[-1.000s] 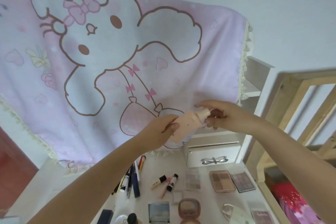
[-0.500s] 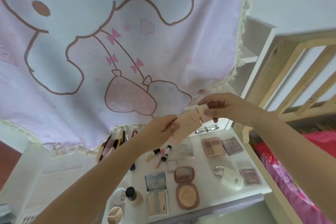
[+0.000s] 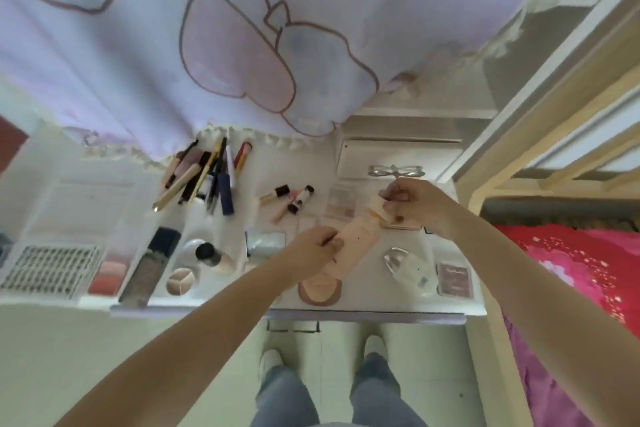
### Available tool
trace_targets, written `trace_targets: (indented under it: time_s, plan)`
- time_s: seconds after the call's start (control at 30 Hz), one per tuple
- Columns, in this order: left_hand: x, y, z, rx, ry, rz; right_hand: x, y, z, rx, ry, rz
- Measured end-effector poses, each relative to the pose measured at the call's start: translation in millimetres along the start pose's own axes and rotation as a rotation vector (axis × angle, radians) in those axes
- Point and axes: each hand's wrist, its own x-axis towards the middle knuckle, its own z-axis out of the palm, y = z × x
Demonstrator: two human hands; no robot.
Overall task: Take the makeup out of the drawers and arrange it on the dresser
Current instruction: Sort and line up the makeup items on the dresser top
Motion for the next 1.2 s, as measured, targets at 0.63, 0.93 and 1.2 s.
trace_targets:
  time_s: [0.63,0.93,1.2]
  plan:
    - [12,-16,139,-0.662,0.517,-0.529,60,78,15,-0.545,-0.476,-0.063]
    - [22,-9,157,0.071,0.527,-0.523,67,98,21,-0.721,-0.343,-0.306]
    - [31,0,165,0.505,0.475,-0.596,64,105,17,-0.746,-0.284,-0.348]
